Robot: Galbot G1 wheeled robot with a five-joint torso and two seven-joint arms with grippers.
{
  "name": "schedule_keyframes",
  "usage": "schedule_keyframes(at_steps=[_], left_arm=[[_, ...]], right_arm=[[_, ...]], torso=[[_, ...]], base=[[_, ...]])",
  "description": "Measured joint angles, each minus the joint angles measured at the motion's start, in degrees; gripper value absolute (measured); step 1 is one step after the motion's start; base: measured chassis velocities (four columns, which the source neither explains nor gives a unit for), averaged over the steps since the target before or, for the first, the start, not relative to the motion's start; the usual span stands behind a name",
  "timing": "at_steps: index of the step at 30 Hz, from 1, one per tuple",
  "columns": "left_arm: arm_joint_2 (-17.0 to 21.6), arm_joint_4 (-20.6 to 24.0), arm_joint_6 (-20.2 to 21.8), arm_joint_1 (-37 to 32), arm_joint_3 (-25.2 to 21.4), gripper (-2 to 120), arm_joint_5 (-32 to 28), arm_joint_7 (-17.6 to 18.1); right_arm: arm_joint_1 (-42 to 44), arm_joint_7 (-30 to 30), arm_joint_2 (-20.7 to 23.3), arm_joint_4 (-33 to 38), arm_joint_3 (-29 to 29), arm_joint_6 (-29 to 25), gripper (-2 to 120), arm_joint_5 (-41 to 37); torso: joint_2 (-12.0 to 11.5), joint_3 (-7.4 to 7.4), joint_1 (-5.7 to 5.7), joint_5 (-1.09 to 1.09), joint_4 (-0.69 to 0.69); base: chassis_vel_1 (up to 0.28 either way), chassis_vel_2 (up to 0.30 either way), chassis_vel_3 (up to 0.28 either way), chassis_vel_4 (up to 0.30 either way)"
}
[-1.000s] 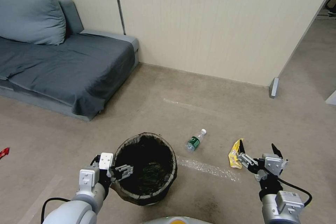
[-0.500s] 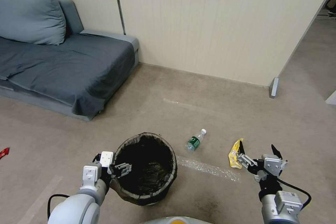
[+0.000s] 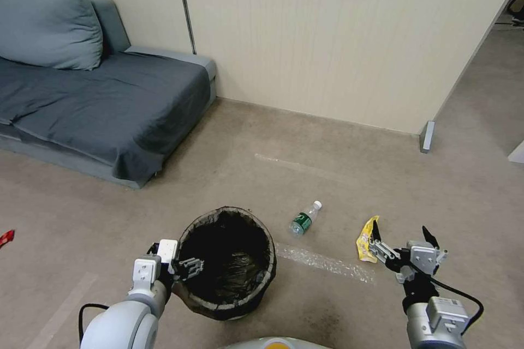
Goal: Pick up the trash bin, then pick up the garbage from the floor and place it into the trash bin.
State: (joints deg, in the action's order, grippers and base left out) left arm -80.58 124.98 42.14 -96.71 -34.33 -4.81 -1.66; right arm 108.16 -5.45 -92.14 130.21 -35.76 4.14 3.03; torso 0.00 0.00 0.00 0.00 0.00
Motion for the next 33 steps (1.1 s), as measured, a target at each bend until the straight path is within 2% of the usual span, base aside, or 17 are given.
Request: schedule_keyframes(at_steps=[1,4,5,7,8,11,12,13,16,17,19,20,22,33], left_arm=[[0.0,0.0,0.0,0.0,0.0,86,0.0,0.0],[-0.2,-0.7,0.0,0.0,0.0,73,0.4,0.0],[-0.2,-0.7,0.0,0.0,0.0,73,0.4,0.0],[-0.2,-0.9,0.0,0.1,0.0,64,0.4,0.0],[-0.3,-1.1,0.0,0.2,0.0,56,0.4,0.0],[-0.3,-1.2,0.0,0.4,0.0,50,0.4,0.0],[-0.3,-1.2,0.0,0.4,0.0,43,0.4,0.0],[-0.3,-1.2,0.0,0.4,0.0,43,0.4,0.0],[-0.3,-1.4,0.0,0.4,0.0,28,0.4,0.0],[-0.3,-1.4,0.0,0.4,0.0,28,0.4,0.0],[-0.5,-1.5,0.0,0.4,0.0,17,0.4,0.1],[-0.5,-1.5,0.0,0.4,0.0,17,0.4,0.1],[-0.5,-1.6,0.0,0.5,0.0,10,0.4,0.0],[-0.7,-1.3,-0.2,0.7,0.3,8,0.3,0.1]], right_arm=[[0.0,0.0,0.0,0.0,0.0,0.0,100,0.0],[-0.1,-0.7,0.0,-0.1,0.2,0.7,100,-0.3],[-0.1,-0.7,0.0,-0.1,0.2,0.7,100,-0.3],[-0.1,-0.8,0.0,-0.1,0.2,0.7,100,-0.4],[-0.1,-0.9,0.0,-0.1,0.3,0.8,100,-0.4],[-0.2,-1.0,0.0,-0.2,0.3,0.9,100,-0.4],[-0.2,-1.1,0.0,-0.2,0.3,1.0,100,-0.4],[-0.2,-1.1,0.0,-0.2,0.3,1.0,100,-0.4],[-0.2,-1.1,0.0,-0.2,0.3,1.0,100,-0.5],[-0.2,-1.1,0.0,-0.2,0.3,1.0,100,-0.5],[-0.3,-1.1,0.0,-0.3,0.3,1.0,100,-0.5],[-0.3,-1.1,0.0,-0.3,0.3,1.0,100,-0.5],[-0.3,-1.1,0.0,-0.4,0.3,1.0,100,-0.5],[-0.4,-1.1,0.0,-0.6,0.6,0.4,100,-0.7]], torso=[[0.0,0.0,0.0,0.0,0.0],[0.0,0.0,0.0,0.0,0.0],[0.0,0.0,0.0,0.0,0.0],[0.0,0.0,0.0,0.0,0.0],[0.0,0.0,0.0,0.0,0.0],[0.0,0.0,-0.01,0.0,0.0],[0.0,0.0,0.0,0.0,0.0],[0.0,0.0,0.0,0.0,0.0],[0.0,0.0,0.0,0.01,0.0],[0.0,0.0,0.0,0.01,0.0],[0.0,0.0,0.0,0.01,0.0],[0.0,0.0,0.0,0.01,0.0],[0.0,0.0,0.0,0.0,0.0],[0.0,0.0,0.0,0.0,0.0]], base=[[0.0,0.0,0.0,0.0],[0.0,0.0,0.0,0.0],[0.0,0.0,0.0,0.0],[0.0,0.0,0.0,0.0],[0.0,0.0,0.0,0.0],[0.0,0.0,0.0,0.0],[0.0,0.0,0.0,0.0],[0.0,0.0,0.0,0.0],[0.0,0.0,0.0,0.0],[0.0,0.0,0.0,0.0],[0.0,0.0,0.0,0.0],[0.0,0.0,0.0,0.0],[0.0,0.0,0.0,0.0],[0.0,0.0,0.0,0.0]])
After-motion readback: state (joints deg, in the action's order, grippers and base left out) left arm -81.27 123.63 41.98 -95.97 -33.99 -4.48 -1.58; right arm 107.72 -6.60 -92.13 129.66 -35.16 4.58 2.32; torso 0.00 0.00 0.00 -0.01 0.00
